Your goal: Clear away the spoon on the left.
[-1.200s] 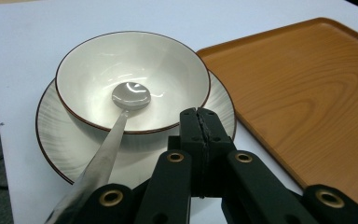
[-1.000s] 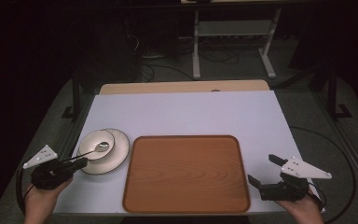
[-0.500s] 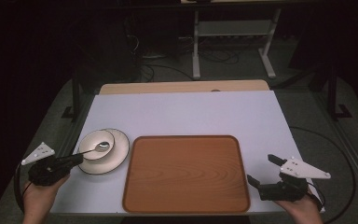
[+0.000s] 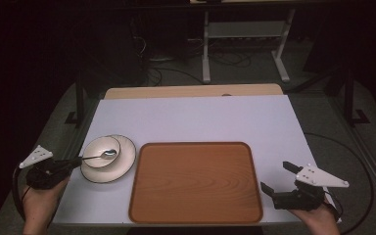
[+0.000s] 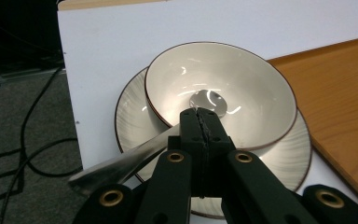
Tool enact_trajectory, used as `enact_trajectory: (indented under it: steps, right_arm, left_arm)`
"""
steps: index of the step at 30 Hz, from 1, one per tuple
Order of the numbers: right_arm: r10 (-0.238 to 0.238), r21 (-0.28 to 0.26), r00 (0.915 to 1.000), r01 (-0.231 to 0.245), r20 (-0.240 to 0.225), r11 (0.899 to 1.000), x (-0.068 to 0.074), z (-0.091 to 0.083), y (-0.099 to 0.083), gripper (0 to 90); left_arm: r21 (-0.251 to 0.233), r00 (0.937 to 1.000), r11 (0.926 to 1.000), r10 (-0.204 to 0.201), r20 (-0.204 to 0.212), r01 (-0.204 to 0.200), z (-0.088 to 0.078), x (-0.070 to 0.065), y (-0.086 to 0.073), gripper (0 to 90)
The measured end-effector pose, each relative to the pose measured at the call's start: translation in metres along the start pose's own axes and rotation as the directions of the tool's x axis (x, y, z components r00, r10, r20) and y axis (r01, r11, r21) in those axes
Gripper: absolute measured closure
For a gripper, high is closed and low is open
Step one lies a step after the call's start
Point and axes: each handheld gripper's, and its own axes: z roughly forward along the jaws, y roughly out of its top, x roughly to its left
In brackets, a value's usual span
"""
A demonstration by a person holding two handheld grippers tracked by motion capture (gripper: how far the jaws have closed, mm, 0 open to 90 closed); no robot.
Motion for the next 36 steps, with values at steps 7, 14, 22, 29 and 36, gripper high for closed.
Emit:
enact_trajectory:
  steps: [7,14,22,29,36]
  right_arm:
    - [0.000,0.000,1.0000,0.000,0.000,1.000,0.000,-0.001,0.000,0.1]
    - [-0.004,0.000,1.0000,0.004,-0.001,1.000,0.000,0.000,0.000,0.1]
    - [-0.002,0.004,1.0000,0.002,0.003,1.000,0.000,0.000,0.000,0.1]
    - [-0.002,0.004,1.0000,0.002,0.004,1.000,0.000,0.000,-0.001,0.1]
    - [-0.002,0.004,1.0000,0.002,0.004,1.000,0.000,0.000,-0.001,0.1]
  left_arm:
    - [0.007,0.9997,0.9999,-0.013,-0.021,0.013,0.006,0.008,0.002,89.7]
    - [-0.013,0.9985,0.9994,-0.034,-0.042,0.033,0.007,0.017,0.007,89.7]
    - [-0.014,0.9979,0.9996,-0.027,-0.059,0.026,0.017,0.020,0.015,89.8]
    - [-0.003,0.9965,1.0000,-0.008,-0.084,0.008,0.027,0.023,0.022,89.7]
    - [0.000,0.9952,1.0000,-0.004,-0.098,0.004,0.036,0.027,0.029,89.7]
